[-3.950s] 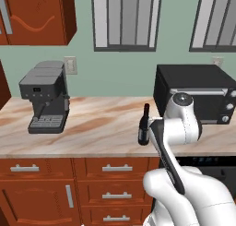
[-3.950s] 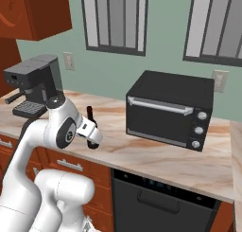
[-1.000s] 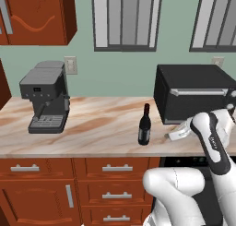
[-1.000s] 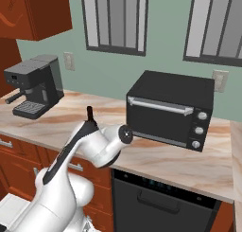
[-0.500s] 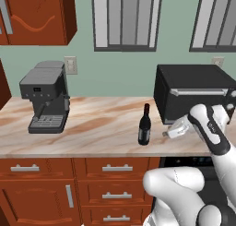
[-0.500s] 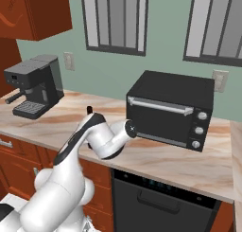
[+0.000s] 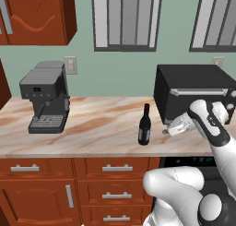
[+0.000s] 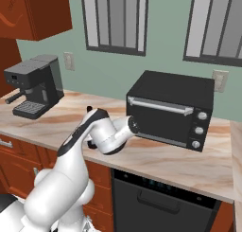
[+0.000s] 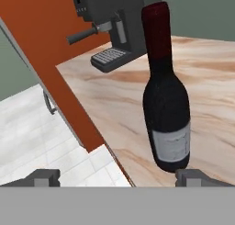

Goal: There is a wine glass and glass cup on the dining counter. Place the wine bottle next to the wine glass and the juice bottle next to the glass cup.

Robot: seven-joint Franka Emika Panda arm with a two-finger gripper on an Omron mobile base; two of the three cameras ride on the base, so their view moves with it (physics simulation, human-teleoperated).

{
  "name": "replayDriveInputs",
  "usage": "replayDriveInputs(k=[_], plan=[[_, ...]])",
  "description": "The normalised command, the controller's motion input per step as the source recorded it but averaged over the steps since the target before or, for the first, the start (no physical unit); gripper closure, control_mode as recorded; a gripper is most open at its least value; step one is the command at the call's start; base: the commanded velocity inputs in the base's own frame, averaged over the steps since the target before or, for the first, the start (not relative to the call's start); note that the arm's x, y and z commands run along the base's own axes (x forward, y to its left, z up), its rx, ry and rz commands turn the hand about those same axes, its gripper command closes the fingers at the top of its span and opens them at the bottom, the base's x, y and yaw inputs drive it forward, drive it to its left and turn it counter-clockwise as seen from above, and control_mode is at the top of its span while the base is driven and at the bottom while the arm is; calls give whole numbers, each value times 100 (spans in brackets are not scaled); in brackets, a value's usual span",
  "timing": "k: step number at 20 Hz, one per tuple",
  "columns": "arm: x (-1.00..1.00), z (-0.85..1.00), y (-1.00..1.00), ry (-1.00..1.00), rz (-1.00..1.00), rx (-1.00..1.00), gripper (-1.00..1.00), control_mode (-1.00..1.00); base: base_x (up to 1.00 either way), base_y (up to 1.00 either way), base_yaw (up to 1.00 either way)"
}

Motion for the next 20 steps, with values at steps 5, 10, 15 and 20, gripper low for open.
replayDriveInputs(k=[5,10,15,20], plan=[[3,-4,15,-7,0,0,-100,-100,0,0,0],[12,-5,6,-13,0,0,-100,-100,0,0,0],[20,-4,0,-13,1,-1,-100,-100,0,0,0],[24,-4,0,-8,2,0,-100,-100,0,0,0]])
